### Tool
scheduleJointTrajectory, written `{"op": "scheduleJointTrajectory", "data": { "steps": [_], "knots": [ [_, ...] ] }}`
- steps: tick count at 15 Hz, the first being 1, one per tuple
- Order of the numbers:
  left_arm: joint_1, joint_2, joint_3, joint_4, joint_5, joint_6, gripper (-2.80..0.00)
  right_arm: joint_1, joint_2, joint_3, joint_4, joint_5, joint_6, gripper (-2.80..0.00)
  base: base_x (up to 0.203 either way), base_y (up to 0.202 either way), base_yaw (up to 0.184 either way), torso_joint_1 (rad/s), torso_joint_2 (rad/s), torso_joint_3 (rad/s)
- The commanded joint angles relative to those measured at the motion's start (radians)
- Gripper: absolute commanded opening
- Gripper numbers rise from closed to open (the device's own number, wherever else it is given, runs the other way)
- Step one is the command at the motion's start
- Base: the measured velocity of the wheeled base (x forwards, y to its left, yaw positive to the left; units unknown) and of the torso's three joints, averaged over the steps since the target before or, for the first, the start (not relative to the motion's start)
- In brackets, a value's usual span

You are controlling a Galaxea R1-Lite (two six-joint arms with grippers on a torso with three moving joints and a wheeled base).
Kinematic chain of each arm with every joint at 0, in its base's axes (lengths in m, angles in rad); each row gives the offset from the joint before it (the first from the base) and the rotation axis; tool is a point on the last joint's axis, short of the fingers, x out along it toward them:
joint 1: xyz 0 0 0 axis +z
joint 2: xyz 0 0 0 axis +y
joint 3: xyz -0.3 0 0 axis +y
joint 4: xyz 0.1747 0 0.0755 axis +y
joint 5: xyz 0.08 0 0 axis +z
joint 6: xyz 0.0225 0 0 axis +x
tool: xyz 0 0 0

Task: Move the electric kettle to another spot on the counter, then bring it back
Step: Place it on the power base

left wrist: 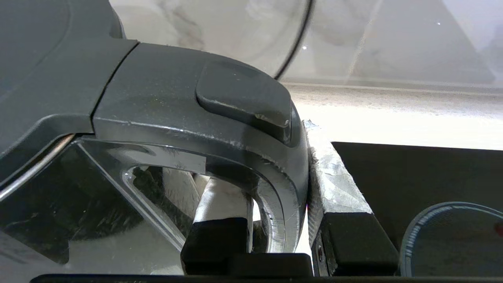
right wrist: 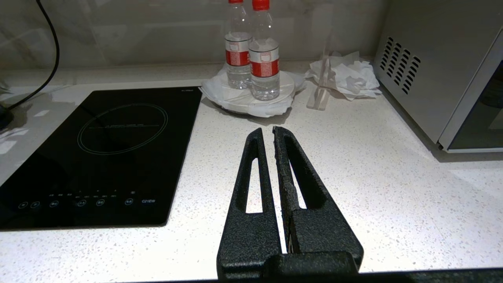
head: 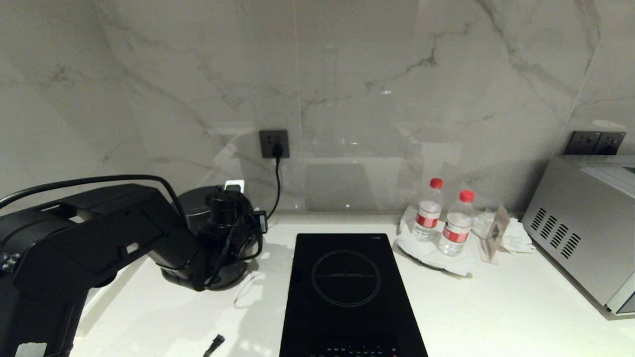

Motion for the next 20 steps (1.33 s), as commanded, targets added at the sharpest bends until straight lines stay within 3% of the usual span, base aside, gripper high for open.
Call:
{"op": "scheduleJointTrajectory", "data": {
  "steps": [1,14,20],
  "knots": [
    [-0.01,0.006,-0.012,-0.008,0.004,-0.001,-2.8,0.0,0.0,0.0,0.0,0.0,-0.001,-2.8,0.0,0.0,0.0,0.0,0.0,0.0],
    [0.018,0.097,-0.104,-0.002,0.005,0.008,-2.8,0.0,0.0,0.0,0.0,0.0,-0.001,-2.8,0.0,0.0,0.0,0.0,0.0,0.0],
    [0.004,0.072,-0.041,-0.01,0.004,0.004,-2.8,0.0,0.0,0.0,0.0,0.001,-0.001,-2.8,0.0,0.0,0.0,0.0,0.0,0.0]
  ]
}}
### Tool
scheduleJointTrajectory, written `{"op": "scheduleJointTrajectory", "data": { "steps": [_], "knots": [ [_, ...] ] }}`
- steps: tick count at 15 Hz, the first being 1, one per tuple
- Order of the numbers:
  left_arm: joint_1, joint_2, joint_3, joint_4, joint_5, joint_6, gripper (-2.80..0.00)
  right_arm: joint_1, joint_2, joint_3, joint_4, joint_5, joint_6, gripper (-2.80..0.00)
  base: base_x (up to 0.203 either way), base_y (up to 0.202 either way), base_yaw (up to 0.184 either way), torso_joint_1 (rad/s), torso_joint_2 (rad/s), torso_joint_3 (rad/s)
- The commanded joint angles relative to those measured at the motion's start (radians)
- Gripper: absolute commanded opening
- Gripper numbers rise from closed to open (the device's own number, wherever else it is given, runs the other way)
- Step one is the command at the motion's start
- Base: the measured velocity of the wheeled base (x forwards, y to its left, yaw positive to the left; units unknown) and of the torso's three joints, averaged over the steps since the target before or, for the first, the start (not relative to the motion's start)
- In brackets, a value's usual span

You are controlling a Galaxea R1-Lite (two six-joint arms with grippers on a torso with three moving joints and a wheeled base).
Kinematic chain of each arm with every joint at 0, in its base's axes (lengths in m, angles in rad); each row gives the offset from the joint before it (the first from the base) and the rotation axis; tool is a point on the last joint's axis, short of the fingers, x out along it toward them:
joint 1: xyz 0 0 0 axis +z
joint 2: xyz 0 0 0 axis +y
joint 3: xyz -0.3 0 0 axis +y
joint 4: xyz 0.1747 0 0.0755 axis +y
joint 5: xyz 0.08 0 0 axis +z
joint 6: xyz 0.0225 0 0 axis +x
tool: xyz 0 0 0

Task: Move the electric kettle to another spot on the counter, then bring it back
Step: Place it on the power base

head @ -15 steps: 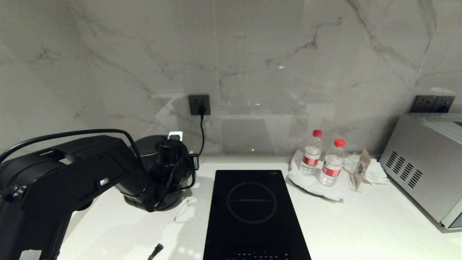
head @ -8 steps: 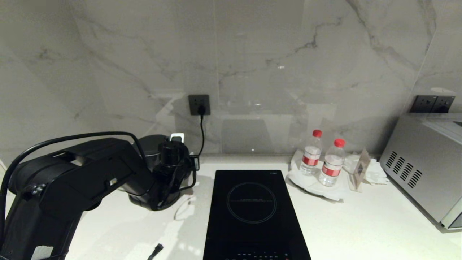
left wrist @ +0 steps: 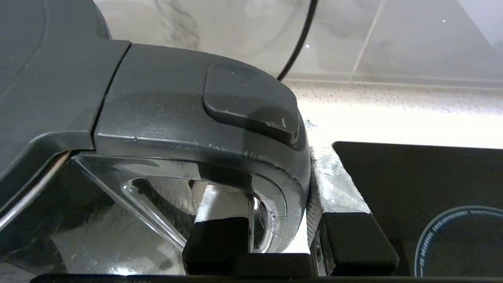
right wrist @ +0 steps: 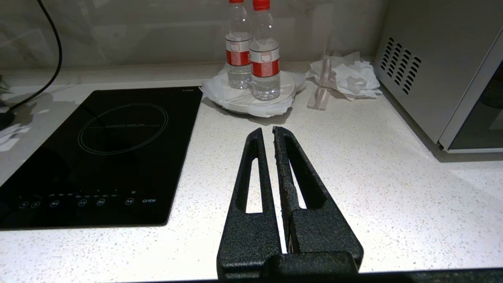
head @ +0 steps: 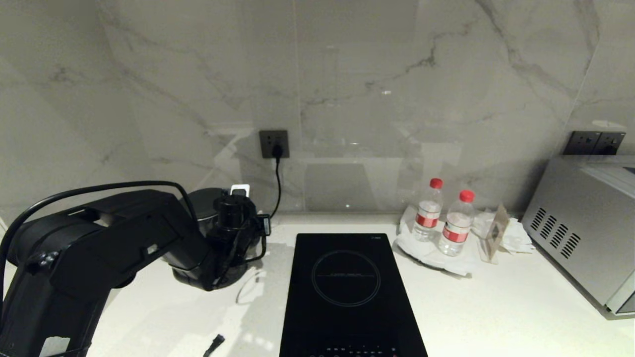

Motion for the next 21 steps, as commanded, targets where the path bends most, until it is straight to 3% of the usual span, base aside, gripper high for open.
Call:
{"op": "scheduleJointTrajectory", "data": {
  "steps": [1,8,9,10,15,21],
  "knots": [
    [0.0,-0.003,0.013,-0.017,0.003,-0.001,-2.8,0.0,0.0,0.0,0.0,0.001,0.0,-2.8,0.0,0.0,0.0,0.0,0.0,0.0],
    [-0.006,-0.005,0.018,-0.016,0.003,0.007,-2.8,0.0,0.0,0.0,0.0,0.0,0.0,-2.8,0.0,0.0,0.0,0.0,0.0,0.0],
    [-0.008,-0.006,0.021,-0.017,0.003,0.008,-2.34,0.0,0.0,0.0,0.0,0.0,0.0,-2.8,0.0,0.0,0.0,0.0,0.0,0.0],
    [-0.009,-0.008,0.021,-0.019,0.003,0.007,0.0,0.0,0.0,0.0,0.0,0.0,0.0,-2.8,0.0,0.0,0.0,0.0,0.0,0.0],
    [-0.011,-0.024,0.035,-0.02,0.003,0.006,0.0,0.0,0.0,0.0,0.0,0.0,0.0,-2.8,0.0,0.0,0.0,0.0,0.0,0.0],
    [-0.011,-0.04,0.211,-0.151,0.0,0.005,0.0,0.0,0.0,0.0,0.0,0.0,0.0,-2.8,0.0,0.0,0.0,0.0,0.0,0.0]
  ]
}}
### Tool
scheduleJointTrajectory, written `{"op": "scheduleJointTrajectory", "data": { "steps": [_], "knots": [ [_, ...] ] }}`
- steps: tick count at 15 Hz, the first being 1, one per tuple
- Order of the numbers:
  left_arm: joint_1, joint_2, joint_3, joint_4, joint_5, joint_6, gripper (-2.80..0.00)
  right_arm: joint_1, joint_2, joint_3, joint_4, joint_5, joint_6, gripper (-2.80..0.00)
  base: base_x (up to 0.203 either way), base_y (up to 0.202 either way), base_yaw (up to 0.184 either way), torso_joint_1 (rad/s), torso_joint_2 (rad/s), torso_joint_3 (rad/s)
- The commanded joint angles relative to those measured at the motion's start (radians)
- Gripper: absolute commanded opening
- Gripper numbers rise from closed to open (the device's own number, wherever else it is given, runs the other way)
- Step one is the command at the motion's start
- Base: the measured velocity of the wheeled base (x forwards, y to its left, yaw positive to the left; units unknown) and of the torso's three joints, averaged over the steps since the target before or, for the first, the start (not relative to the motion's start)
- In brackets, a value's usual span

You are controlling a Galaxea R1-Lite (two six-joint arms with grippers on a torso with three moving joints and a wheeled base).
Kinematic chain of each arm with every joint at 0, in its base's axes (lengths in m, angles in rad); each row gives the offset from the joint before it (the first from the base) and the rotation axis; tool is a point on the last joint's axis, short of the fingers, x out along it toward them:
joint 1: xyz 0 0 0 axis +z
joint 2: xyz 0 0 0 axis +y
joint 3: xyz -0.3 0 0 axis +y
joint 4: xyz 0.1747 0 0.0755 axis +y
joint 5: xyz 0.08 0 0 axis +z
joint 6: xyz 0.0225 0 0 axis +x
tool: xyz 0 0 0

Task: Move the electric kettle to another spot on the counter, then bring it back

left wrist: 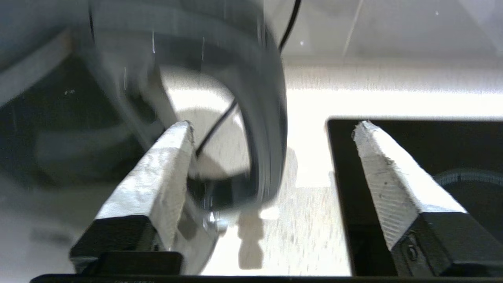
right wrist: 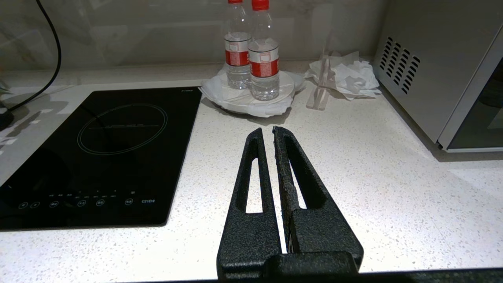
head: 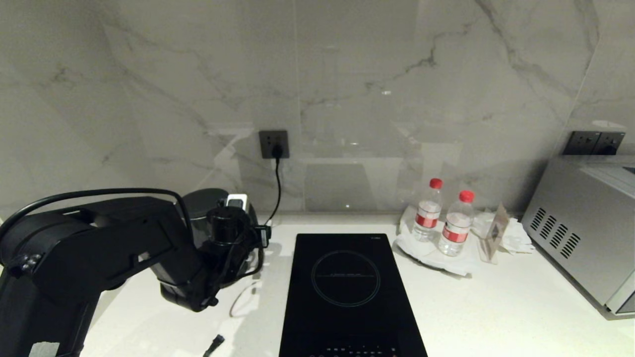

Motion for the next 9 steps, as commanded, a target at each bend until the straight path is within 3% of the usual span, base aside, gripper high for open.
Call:
{"op": "scheduleJointTrajectory", "data": {
  "steps": [1,9],
  "knots": [
    [0.0,0.001,0.068,-0.039,0.002,-0.002,0.0,0.0,0.0,0.0,0.0,0.0,0.0,-2.8,0.0,0.0,0.0,0.0,0.0,0.0],
    [-0.076,0.059,0.307,-0.302,0.002,-0.006,0.0,0.0,0.0,0.0,0.0,0.002,0.0,-2.8,0.0,0.0,0.0,0.0,0.0,0.0]
  ]
}}
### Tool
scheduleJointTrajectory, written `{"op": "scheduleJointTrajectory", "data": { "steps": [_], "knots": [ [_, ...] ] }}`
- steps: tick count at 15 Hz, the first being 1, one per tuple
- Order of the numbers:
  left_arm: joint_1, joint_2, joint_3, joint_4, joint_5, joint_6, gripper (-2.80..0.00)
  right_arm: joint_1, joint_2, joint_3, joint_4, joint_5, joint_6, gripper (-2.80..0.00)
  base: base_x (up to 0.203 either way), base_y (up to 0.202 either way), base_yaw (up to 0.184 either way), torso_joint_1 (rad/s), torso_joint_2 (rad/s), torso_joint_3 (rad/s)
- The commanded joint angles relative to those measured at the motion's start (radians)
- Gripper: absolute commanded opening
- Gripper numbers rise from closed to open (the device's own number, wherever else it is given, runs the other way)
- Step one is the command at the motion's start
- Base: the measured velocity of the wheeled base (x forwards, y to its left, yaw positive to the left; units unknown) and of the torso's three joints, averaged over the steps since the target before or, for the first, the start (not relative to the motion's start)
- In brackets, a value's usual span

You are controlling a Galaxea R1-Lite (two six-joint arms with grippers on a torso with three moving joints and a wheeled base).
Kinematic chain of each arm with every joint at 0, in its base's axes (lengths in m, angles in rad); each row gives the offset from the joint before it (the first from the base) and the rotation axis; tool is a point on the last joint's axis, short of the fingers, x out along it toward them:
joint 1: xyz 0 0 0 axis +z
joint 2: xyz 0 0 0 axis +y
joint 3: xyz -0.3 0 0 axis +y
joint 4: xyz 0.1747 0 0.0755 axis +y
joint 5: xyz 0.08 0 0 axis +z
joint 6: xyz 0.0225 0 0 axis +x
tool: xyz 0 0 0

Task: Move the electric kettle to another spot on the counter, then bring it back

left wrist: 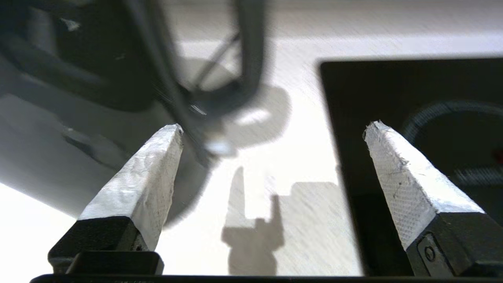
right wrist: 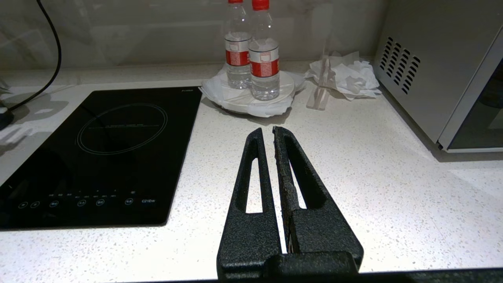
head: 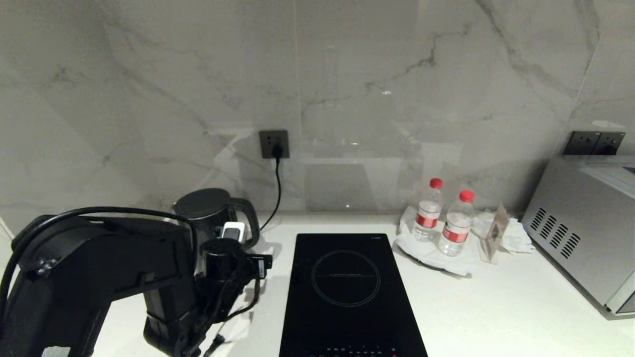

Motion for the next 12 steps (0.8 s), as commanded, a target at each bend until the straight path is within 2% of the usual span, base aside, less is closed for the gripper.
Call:
{"op": "scheduleJointTrajectory", "data": {
  "steps": [1,5,7,9,12],
  "knots": [
    [-0.027,0.042,0.036,-0.049,0.003,-0.001,0.0,0.0,0.0,0.0,0.0,0.001,0.0,-2.8,0.0,0.0,0.0,0.0,0.0,0.0],
    [-0.067,0.098,0.051,-0.095,0.005,0.0,0.0,0.0,0.0,0.0,0.0,0.0,0.0,-2.8,0.0,0.0,0.0,0.0,0.0,0.0],
    [-0.079,0.128,0.018,-0.093,0.007,0.004,0.0,0.0,0.0,0.0,0.0,0.002,0.0,-2.8,0.0,0.0,0.0,0.0,0.0,0.0],
    [-0.087,0.14,-0.02,-0.043,0.016,0.047,0.0,0.0,0.0,0.0,0.0,0.0,0.0,-2.8,0.0,0.0,0.0,0.0,0.0,0.0],
    [-0.099,0.14,-0.058,0.017,0.016,0.068,0.0,0.0,0.0,0.0,0.0,0.0,0.0,-2.8,0.0,0.0,0.0,0.0,0.0,0.0]
  ]
}}
